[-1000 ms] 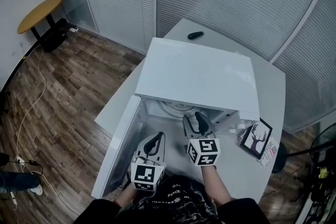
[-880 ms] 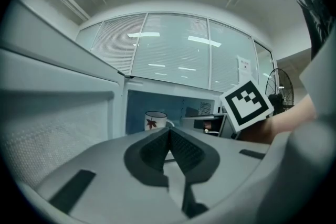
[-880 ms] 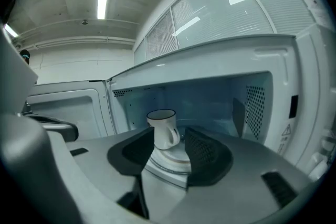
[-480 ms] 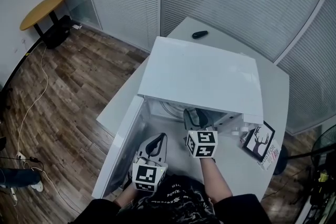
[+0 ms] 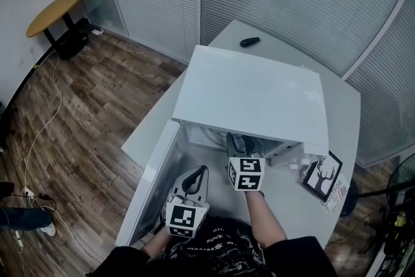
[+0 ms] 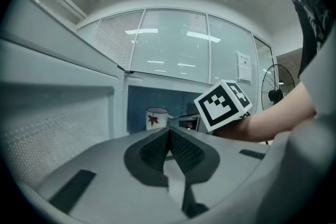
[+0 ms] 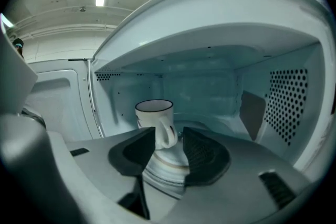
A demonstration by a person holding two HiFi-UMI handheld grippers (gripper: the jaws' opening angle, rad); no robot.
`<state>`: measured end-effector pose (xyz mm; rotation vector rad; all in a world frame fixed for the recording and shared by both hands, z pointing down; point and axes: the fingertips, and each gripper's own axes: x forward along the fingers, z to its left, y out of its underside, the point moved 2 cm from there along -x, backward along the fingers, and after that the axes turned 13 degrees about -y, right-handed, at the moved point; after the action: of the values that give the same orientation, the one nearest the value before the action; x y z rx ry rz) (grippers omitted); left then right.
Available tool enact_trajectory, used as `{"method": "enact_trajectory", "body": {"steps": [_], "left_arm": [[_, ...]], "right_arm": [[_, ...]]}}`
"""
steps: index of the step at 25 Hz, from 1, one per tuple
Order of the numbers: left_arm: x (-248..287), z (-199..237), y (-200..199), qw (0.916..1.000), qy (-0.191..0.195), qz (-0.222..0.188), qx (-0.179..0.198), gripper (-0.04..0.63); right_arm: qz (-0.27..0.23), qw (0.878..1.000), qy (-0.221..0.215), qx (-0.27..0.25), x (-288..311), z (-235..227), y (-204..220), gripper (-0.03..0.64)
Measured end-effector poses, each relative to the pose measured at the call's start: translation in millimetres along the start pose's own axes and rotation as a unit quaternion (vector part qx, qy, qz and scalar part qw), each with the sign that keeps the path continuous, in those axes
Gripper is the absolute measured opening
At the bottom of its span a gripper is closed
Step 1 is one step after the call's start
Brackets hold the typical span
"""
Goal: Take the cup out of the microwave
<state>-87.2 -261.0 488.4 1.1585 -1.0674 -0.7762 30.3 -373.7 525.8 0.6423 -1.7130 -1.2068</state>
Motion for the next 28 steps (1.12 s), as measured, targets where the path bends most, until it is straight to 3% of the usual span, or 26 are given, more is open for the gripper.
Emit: {"method": "enact_trajectory", "body": {"steps": [28], "left_arm": [[1.7,2.4,1.7,0.9999,0.003,0.01,-0.011,0.006]], "right_arm": [[0.018,0.998,0.056,0.012,24.7,-13.9,12.9,0.092]]}}
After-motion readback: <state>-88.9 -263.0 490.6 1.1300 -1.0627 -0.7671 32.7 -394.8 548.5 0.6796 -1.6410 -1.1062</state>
